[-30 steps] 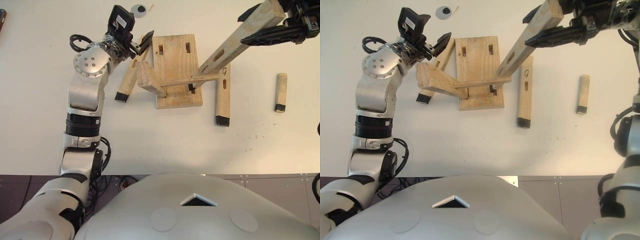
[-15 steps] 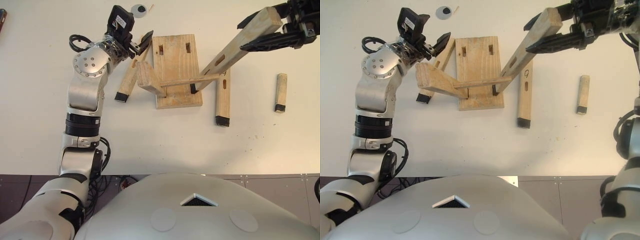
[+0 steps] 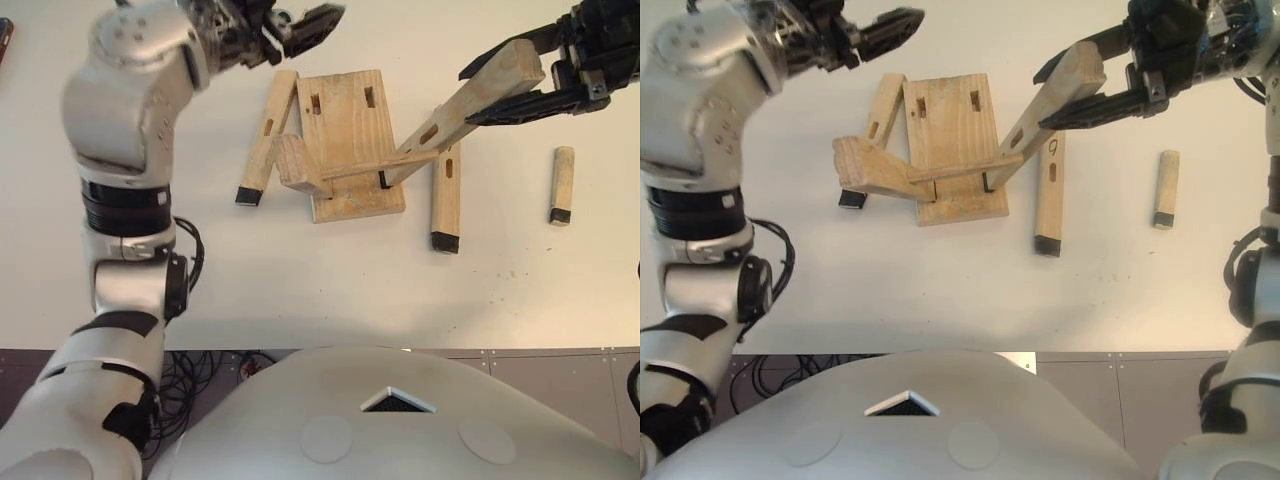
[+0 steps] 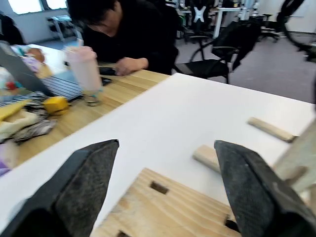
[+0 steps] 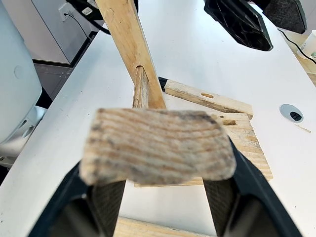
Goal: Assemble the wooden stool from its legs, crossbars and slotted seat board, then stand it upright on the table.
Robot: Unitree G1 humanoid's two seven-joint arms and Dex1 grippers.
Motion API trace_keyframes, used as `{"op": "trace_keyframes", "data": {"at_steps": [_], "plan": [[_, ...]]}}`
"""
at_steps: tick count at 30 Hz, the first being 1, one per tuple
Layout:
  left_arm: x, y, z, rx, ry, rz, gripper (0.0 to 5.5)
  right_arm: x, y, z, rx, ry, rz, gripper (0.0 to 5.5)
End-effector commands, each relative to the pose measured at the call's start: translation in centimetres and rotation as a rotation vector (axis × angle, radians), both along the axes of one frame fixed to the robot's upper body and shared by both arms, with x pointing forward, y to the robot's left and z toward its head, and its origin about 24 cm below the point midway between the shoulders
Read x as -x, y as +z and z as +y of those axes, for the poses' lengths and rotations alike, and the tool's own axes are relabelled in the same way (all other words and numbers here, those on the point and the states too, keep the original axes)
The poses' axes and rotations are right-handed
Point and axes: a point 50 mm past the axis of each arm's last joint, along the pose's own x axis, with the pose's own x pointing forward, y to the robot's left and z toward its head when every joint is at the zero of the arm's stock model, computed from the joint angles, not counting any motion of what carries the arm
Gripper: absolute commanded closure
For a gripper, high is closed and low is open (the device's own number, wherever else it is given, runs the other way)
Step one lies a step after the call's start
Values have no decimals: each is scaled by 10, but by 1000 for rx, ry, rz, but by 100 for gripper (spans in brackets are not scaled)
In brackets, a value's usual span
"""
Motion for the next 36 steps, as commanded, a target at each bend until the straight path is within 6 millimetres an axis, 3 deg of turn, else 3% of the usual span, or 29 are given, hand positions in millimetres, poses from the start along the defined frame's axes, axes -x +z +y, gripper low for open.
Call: {"op": "trace_keyframes", "data": {"at_steps": [1,4,7,10,13,21,36], "plan": [[37,62,-29,-128,-378,255,197,4,-16,3,56,-19,33,347],[44,63,-47,-259,-469,336,197,4,-21,2,72,-41,31,347],[59,49,-66,-483,-547,350,197,5,-26,3,82,-51,37,347],[69,45,-76,-599,-613,371,197,3,-29,6,82,-78,40,347],[62,27,-80,-740,-519,116,197,2,-33,10,80,-84,47,347],[60,13,-94,-699,-520,-48,197,1,-34,11,78,-89,48,347],[50,-30,-90,-762,-505,-66,440,-6,-34,9,76,-109,23,347]]}}
